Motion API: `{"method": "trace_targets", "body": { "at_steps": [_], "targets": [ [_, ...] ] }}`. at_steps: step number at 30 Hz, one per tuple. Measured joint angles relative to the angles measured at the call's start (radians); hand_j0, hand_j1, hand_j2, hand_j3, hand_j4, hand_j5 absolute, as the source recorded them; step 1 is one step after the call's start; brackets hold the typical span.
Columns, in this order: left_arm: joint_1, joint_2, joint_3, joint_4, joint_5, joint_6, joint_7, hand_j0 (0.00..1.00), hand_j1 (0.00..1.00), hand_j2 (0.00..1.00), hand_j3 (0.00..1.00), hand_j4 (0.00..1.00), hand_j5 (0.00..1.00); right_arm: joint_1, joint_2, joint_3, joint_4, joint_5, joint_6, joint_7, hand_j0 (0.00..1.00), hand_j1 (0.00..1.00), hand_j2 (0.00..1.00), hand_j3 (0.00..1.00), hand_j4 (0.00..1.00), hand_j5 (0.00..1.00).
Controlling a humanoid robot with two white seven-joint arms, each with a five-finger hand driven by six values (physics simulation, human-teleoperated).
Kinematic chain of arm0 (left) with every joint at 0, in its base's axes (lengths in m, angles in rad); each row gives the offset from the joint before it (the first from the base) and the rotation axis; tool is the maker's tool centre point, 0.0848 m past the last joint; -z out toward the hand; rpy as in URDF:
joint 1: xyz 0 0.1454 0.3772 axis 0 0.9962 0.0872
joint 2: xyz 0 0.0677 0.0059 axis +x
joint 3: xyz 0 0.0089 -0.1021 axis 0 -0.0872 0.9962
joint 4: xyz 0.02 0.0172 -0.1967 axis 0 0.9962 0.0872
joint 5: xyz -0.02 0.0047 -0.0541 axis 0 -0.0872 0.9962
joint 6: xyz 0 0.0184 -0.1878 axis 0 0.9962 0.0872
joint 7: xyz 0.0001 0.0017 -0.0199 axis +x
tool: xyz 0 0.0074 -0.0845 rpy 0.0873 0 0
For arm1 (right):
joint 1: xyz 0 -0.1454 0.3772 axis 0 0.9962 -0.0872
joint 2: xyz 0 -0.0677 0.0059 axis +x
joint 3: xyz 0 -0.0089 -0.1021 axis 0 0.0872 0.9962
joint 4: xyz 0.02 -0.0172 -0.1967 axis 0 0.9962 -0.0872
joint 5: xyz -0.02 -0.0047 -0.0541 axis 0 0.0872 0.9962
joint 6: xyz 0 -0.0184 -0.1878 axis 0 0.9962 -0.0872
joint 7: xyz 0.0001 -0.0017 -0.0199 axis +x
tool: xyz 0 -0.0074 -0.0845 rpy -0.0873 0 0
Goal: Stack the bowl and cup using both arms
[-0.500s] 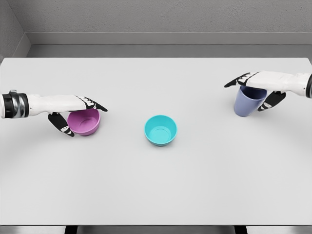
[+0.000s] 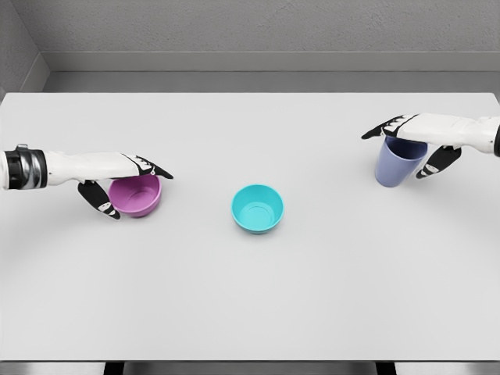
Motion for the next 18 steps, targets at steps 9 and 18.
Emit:
{"method": "trace_targets", "body": {
  "at_steps": [9, 18],
  "targets": [
    [0.0, -0.003, -0.001, 0.001, -0.001, 0.0, -0.007, 0.93, 0.93, 0.93, 0.93, 0.93, 0.93, 0.0, 0.002, -0.013, -0.001, 0.0, 0.0, -0.005, 1.0, 1.0, 1.0, 1.0, 1.0, 1.0],
    [-0.002, -0.005, -0.001, 0.002, -0.009, 0.0, -0.011, 0.79, 0.79, 0.79, 0.79, 0.79, 0.79, 0.002, 0.003, -0.022, -0.001, 0.0, 0.0, -0.002, 1.0, 1.0, 1.0, 1.0, 1.0, 1.0]
  ]
}}
